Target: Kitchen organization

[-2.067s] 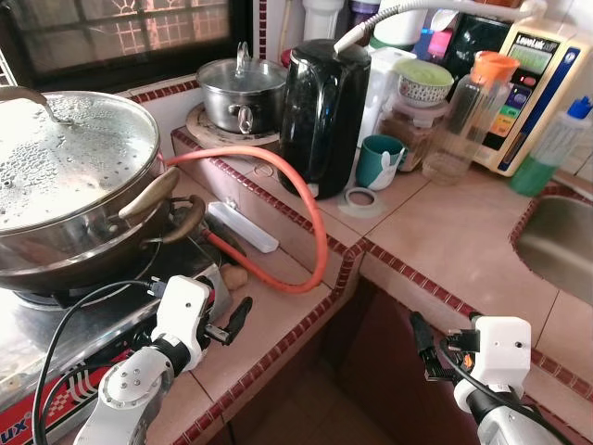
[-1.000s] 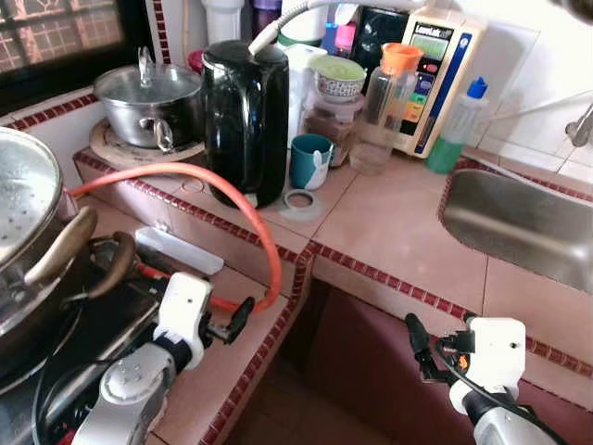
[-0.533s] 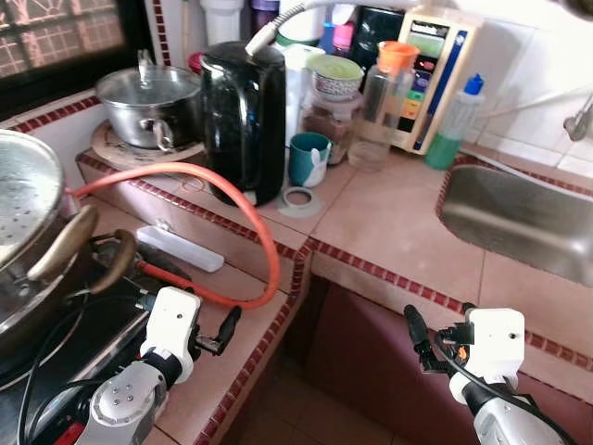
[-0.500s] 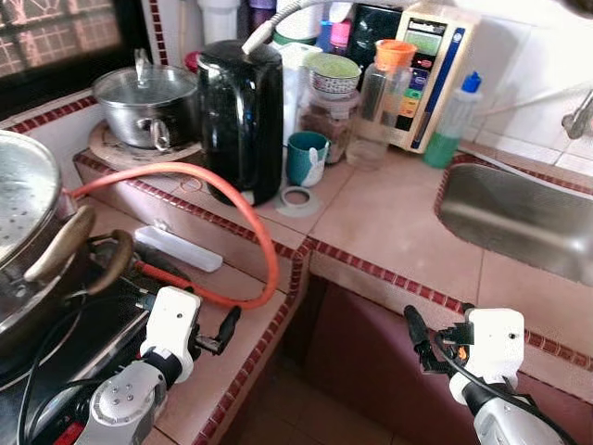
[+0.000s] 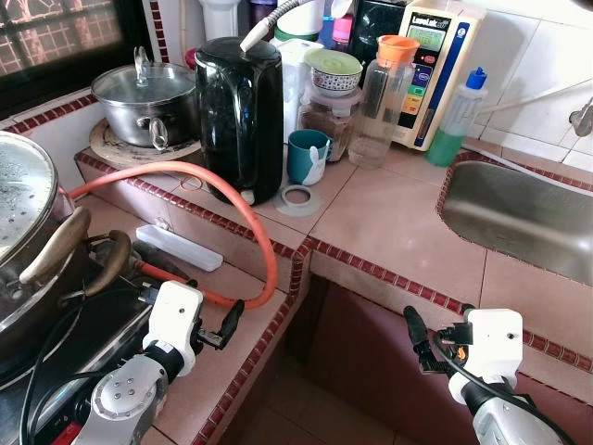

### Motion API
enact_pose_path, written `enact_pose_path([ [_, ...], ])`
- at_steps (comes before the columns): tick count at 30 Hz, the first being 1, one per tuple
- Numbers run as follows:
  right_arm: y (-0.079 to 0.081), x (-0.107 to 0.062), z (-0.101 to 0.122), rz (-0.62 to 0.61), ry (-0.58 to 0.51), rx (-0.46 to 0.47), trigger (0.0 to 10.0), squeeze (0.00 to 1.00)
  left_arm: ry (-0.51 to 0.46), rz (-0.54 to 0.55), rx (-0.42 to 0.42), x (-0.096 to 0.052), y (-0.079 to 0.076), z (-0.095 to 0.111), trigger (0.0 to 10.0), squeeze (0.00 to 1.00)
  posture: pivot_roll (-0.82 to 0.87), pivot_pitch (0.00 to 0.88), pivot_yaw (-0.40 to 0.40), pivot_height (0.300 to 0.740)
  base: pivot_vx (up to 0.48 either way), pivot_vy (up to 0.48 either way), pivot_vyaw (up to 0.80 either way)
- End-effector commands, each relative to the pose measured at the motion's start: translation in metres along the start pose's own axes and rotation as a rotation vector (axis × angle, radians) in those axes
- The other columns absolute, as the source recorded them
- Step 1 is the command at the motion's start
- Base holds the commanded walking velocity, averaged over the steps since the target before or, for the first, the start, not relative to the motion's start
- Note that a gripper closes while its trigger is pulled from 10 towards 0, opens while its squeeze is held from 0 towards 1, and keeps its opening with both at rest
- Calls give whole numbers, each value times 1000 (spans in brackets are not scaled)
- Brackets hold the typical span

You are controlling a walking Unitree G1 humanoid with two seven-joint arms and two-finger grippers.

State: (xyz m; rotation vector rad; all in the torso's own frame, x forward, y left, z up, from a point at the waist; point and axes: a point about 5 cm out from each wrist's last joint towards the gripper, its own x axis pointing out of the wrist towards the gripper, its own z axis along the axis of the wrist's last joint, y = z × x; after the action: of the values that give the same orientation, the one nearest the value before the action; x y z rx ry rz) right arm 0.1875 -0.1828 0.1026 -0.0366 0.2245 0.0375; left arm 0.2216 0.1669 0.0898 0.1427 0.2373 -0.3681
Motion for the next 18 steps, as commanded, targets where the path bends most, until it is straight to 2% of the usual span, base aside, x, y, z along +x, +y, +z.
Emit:
enact_pose_path([
  [1, -3, 1, 0, -18, 0, -8, 10000, 0, -10, -6, 14, 1, -1, 3, 10000, 0, 109, 0, -43, 740, 0, -251, 0],
  [18, -3, 2, 0, -12, 4, -13, 10000, 0, -13, 9, 20, 1, -1, 2, 10000, 0, 114, 0, -50, 740, 0, -301, 0],
])
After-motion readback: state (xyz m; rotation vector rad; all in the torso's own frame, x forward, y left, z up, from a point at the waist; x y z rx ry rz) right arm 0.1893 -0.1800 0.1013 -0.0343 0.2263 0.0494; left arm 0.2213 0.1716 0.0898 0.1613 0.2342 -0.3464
